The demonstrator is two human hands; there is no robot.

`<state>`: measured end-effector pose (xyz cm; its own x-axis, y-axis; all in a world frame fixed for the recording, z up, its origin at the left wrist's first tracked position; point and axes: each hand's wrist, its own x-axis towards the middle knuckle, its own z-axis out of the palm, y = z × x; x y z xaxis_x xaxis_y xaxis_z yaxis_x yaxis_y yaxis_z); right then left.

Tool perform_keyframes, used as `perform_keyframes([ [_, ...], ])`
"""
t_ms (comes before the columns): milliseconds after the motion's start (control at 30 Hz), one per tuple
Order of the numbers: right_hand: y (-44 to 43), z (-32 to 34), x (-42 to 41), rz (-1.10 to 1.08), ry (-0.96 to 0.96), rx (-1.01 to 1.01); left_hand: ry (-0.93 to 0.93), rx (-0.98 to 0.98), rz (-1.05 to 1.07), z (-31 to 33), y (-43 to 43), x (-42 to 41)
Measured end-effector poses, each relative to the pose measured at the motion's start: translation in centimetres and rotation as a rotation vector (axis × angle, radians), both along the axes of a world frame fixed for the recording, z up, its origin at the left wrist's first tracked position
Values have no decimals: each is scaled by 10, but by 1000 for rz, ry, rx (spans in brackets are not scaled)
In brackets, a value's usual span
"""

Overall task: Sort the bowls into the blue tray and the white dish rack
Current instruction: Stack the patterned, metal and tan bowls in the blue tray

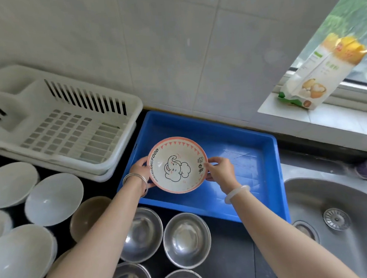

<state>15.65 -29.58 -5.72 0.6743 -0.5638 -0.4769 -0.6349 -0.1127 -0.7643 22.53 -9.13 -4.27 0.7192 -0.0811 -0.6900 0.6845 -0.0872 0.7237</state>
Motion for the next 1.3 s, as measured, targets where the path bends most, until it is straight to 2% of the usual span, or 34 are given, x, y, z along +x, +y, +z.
perform_keyframes([
  [267,6,-12,-1,-117,-42,173,3,-30,36,-13,4,9],
  [333,9,-11,-8,-120,-29,297,62,-76,67,-17,7,5],
  [433,16,-11,-25,-132,-40,589,172,-162,65,-21,8,-3],
  [500,21,-16,-33,-159,-78,681,181,-190,74,-23,8,-5],
  [633,25,-18,-30,-187,-142,674,155,-205,149,-27,6,-3],
  [833,29,-16,-2,-182,-164,667,118,-283,373,-33,-2,0],
  [1300,25,-16,31,-201,-154,638,66,-354,377,-36,-13,18],
])
